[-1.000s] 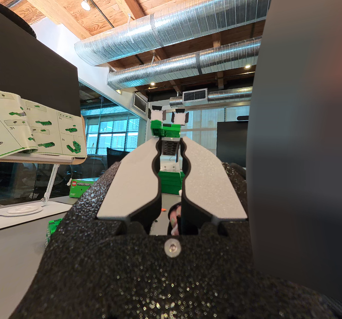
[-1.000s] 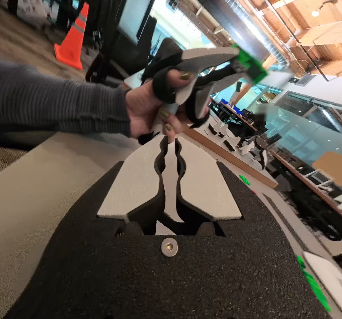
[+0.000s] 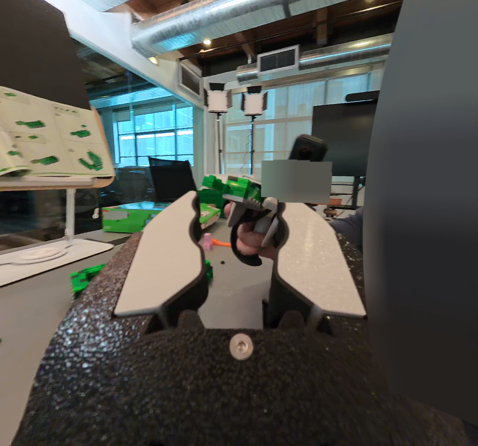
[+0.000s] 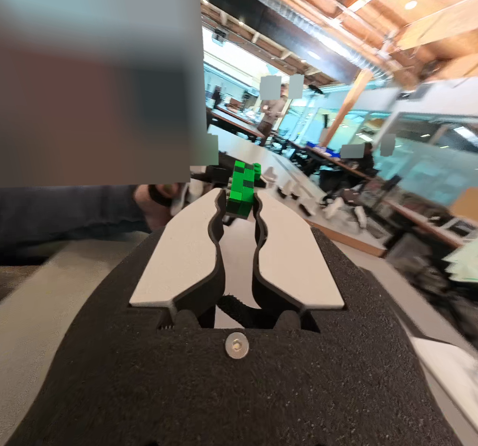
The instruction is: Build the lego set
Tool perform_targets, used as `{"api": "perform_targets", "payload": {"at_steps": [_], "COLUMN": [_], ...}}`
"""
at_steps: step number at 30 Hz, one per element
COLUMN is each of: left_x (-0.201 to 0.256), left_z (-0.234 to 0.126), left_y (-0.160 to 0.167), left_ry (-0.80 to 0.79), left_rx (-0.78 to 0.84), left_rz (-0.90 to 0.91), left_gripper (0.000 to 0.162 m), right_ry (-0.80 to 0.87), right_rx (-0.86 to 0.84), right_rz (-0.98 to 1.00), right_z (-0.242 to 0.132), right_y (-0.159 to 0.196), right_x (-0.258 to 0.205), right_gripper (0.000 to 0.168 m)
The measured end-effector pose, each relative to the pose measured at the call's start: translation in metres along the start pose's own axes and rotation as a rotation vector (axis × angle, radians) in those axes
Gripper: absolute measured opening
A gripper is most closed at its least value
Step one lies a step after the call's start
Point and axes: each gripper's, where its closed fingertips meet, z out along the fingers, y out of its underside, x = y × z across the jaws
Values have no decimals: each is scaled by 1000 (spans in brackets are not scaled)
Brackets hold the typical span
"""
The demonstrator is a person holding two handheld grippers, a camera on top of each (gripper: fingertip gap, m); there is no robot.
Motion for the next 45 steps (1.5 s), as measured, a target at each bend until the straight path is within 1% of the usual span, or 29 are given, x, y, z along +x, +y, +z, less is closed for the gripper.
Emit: {"api": "perform_targets", "payload": {"at_steps": [1,2,4,7,10,13,17,19,21,22,23,24,27,33,36,38,42,45], "left_x": [-5,-9,-13,-18,-25,-33,-44,-49,-49,-47,-44,-41,-41,-46,-47,-51,-59,-65], "left_z": [0,-1,-3,-6,-10,-12,-9,-10,-9,-6,-3,2,18,57,72,76,78,74], "left_y": [-1,-3,-8,-16,-20,-16,-6,-4,0,4,10,15,36,103,138,156,175,177], "left_ry": [-30,-55,-91,-136,-179,-227,-325,-393,-440,-456,-453,-447,-471,-514,-508,-525,-569,-592], "left_rx": [6,17,48,95,115,89,14,-9,-43,-77,-114,-139,-217,-550,-716,-815,-903,-924], "left_rz": [6,16,49,78,75,95,171,206,240,249,252,247,215,306,301,290,258,256], "left_gripper": [61,63,62,57,54,54,52,50,49,48,40,36,37,52,62,71,81,82], "right_ry": [43,76,116,177,272,386,521,539,511,488,461,435,387,406,419,421,456,551], "right_rx": [-11,-26,-43,-71,-106,-163,-271,-294,-321,-332,-337,-335,-339,-315,-298,-274,-240,-223], "right_rz": [-57,-105,-147,-164,-170,-218,-287,-275,-275,-275,-270,-262,-247,-191,-170,-134,-98,-105], "right_z": [-4,-9,-19,-39,-68,-104,-150,-165,-171,-173,-174,-174,-177,-188,-193,-194,-201,-213], "right_y": [2,4,7,13,17,24,43,51,59,64,67,71,80,86,86,84,78,73], "right_x": [5,9,15,27,48,72,93,95,91,88,84,82,79,91,95,96,101,115], "right_gripper": [19,19,17,17,17,17,17,17,17,17,17,17,17,17,17,17,17,17]}}
